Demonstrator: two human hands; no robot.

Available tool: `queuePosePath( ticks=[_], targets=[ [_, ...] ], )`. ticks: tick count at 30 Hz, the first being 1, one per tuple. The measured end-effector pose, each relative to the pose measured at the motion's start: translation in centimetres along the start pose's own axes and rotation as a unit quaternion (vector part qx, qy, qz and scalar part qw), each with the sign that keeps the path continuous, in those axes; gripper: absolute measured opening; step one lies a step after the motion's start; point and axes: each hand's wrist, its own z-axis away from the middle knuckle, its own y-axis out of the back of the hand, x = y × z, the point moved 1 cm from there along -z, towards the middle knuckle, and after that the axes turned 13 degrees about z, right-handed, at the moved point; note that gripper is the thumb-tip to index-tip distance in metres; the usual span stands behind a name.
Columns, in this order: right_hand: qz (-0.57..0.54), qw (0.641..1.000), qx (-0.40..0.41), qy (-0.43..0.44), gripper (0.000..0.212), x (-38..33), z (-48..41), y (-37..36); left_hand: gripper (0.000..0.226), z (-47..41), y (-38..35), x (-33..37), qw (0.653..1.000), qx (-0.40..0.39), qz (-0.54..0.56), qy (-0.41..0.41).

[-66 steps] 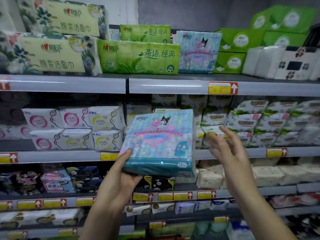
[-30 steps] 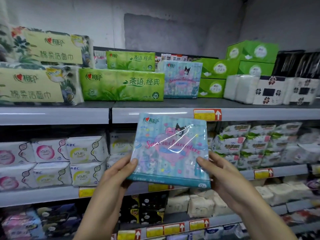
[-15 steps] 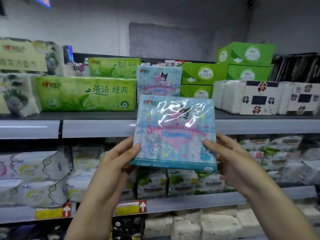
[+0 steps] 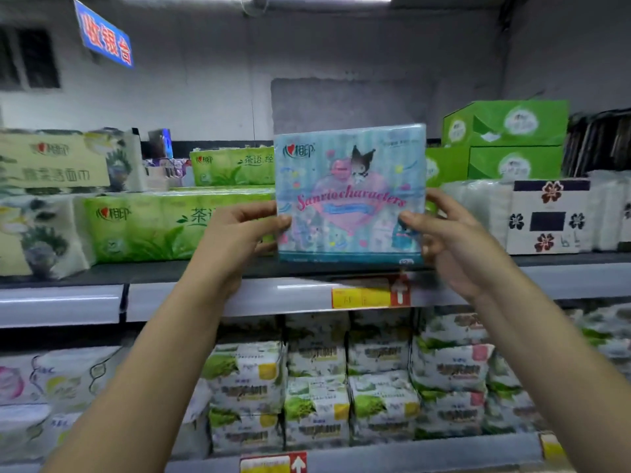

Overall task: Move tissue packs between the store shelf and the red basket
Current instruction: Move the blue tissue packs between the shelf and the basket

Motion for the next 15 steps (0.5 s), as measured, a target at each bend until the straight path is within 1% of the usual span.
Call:
queuePosePath(
  ticks=[1, 3, 4, 6, 8, 10, 12, 15],
  targets=[
    [0.003, 1.0, 0.001, -0.004, 0.048, 0.0, -1.0, 0.0, 0.015, -1.1, 0.0, -0.1, 1.0, 0.001, -0.005, -0.005],
    [0.006, 1.0, -0.003, -0.005, 0.056, 0.0, -2.9, 0.3, 0.02, -3.1, -0.1, -0.3, 0.999, 0.006, -0.034, -0.023],
    [0.011, 1.0, -0.002, -0.005, 0.062, 0.1, -3.8, 0.5, 0.023, -4.0, -0.3, -0.4, 0.997, 0.011, -0.063, -0.037],
    [0.03, 1.0, 0.001, -0.006, 0.066, 0.4, -5.5, 1.0, 0.022, -5.6, -0.7, -0.3, 0.989, 0.016, -0.127, -0.077],
    [0.052, 0.999, -0.002, -0.012, 0.062, 0.5, -7.1, 1.3, 0.02, -7.1, -1.1, -0.3, 0.977, 0.027, -0.176, -0.115],
    [0.074, 0.997, -0.001, -0.014, 0.054, 0.5, -8.4, 1.2, 0.017, -8.6, -1.0, -0.4, 0.962, 0.057, -0.226, -0.144],
    [0.09, 0.996, 0.005, -0.017, 0.051, 0.8, -9.3, 1.2, 0.014, -9.5, -0.7, -0.2, 0.948, 0.08, -0.264, -0.158],
    [0.101, 0.995, -0.002, -0.022, 0.051, 1.3, -10.3, 1.0, 0.019, -10.3, -0.1, -0.2, 0.939, 0.086, -0.293, -0.16]
  ],
)
